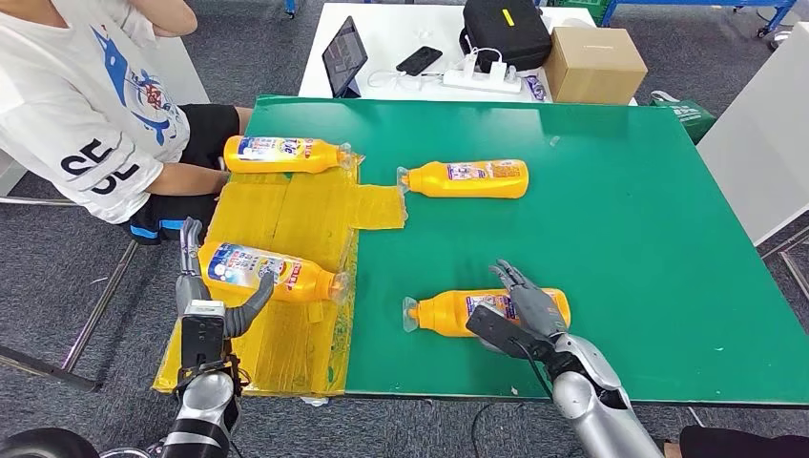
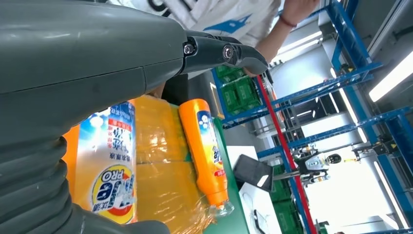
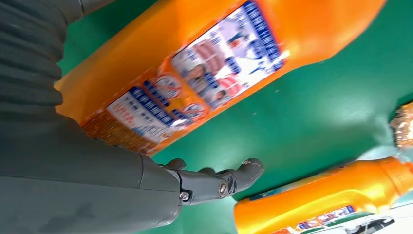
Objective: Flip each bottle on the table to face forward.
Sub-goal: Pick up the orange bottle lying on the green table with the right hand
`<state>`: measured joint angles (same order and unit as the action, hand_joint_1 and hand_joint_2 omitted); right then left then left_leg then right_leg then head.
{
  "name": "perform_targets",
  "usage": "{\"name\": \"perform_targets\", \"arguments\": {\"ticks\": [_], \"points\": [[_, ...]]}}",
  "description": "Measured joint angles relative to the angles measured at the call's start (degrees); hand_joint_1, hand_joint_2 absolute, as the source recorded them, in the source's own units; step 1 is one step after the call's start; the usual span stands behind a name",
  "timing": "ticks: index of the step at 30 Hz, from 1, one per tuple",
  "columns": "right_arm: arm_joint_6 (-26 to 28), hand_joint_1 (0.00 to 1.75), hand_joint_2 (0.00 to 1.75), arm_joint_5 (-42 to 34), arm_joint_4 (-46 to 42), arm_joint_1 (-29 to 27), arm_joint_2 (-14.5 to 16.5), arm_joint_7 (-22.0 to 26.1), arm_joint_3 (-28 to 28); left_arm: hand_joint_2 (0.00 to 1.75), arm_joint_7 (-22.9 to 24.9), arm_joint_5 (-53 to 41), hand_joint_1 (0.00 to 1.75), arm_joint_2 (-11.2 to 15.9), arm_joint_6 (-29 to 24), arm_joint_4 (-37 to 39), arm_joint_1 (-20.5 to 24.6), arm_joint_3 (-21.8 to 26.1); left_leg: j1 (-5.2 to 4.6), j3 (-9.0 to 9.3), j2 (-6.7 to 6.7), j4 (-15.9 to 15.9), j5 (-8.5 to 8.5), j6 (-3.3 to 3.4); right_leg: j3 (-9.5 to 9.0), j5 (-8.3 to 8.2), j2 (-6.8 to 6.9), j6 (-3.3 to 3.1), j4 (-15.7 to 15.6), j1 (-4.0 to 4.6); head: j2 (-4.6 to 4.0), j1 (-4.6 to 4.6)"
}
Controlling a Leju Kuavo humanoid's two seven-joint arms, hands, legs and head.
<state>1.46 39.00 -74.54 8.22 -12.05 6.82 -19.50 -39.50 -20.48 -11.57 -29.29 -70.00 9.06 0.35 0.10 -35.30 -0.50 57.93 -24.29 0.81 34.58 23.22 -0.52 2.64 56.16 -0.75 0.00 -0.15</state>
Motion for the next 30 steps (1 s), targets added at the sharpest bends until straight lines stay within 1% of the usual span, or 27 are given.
{"name": "perform_targets", "arguments": {"ticks": [10, 13, 16, 19, 22, 25, 29, 30], "points": [[-2.6, 0.0, 1.75, -0.7, 0.5, 1.3, -2.7, -0.8, -0.5, 1.75, 0.0, 0.3, 0.0, -0.3, 0.9, 2.3, 0.4, -1.1, -0.01, 0.01, 0.0, 0.0, 0.0, 0.0, -0.02, 0.0, 0.0, 0.0, 0.0, -0.01, 0.0, -0.01], [-2.8, 0.0, 1.75, -0.9, 0.7, 1.6, -3.3, -0.9, -0.7, 1.75, 0.0, 0.4, 0.0, -0.3, 1.0, 2.8, 0.6, -1.2, -0.01, 0.01, 0.0, 0.0, 0.0, 0.01, -0.02, 0.0, 0.0, 0.0, 0.0, -0.01, 0.0, -0.01], [-4.0, 0.0, 1.75, -1.2, 1.2, 2.3, -3.8, -1.5, -1.0, 1.75, 0.0, 0.8, 0.0, -0.4, 1.3, 3.5, 0.9, -1.2, -0.01, 0.02, 0.0, 0.0, 0.01, 0.01, -0.03, -0.01, 0.0, 0.0, 0.0, -0.01, 0.0, -0.01], [-6.2, 0.0, 1.75, -1.7, 2.8, 4.1, -4.7, -2.6, -1.7, 1.75, 0.1, 1.4, 0.0, -0.5, 1.9, 4.7, 1.6, -1.3, -0.01, 0.05, 0.0, 0.0, 0.02, 0.03, -0.06, -0.02, 0.0, 0.02, 0.0, -0.01, 0.0, -0.01], [-8.3, 0.0, 1.75, -2.2, 6.0, 7.1, -5.5, -3.8, -2.9, 1.75, 0.1, 1.7, 0.0, -0.7, 2.3, 6.6, 2.5, -1.7, -0.01, 0.11, 0.0, 0.0, 0.05, 0.06, -0.12, -0.05, 0.0, 0.06, 0.0, -0.02, 0.0, -0.01], [-9.2, 0.0, 1.75, -2.2, 9.1, 9.7, -5.7, -4.3, -4.1, 1.75, 0.1, 1.7, 0.0, -1.0, 2.4, 8.3, 3.2, -2.3, -0.02, 0.2, 0.0, 0.0, 0.06, 0.09, -0.23, -0.06, 0.0, 0.07, 0.0, -0.02, 0.0, 0.01], [-9.8, 0.19, 1.75, -2.1, 12.5, 12.1, -5.8, -4.8, -5.5, 1.75, 0.1, 1.8, 0.0, -1.2, 2.8, 10.2, 3.8, -2.9, -0.01, 0.32, 0.03, 0.0, 0.05, 0.08, -0.31, -0.06, -0.02, 0.08, 0.0, -0.01, 0.0, -0.01], [-10.1, 0.19, 1.75, -2.0, 13.4, 12.7, -5.7, -5.1, -5.9, 1.75, 0.1, 1.9, 0.0, -1.3, 3.0, 10.6, 4.0, -3.0, 0.0, 0.36, 0.06, 0.0, 0.04, 0.07, -0.34, -0.06, -0.03, 0.08, 0.0, 0.01, 0.0, -0.01]]}}
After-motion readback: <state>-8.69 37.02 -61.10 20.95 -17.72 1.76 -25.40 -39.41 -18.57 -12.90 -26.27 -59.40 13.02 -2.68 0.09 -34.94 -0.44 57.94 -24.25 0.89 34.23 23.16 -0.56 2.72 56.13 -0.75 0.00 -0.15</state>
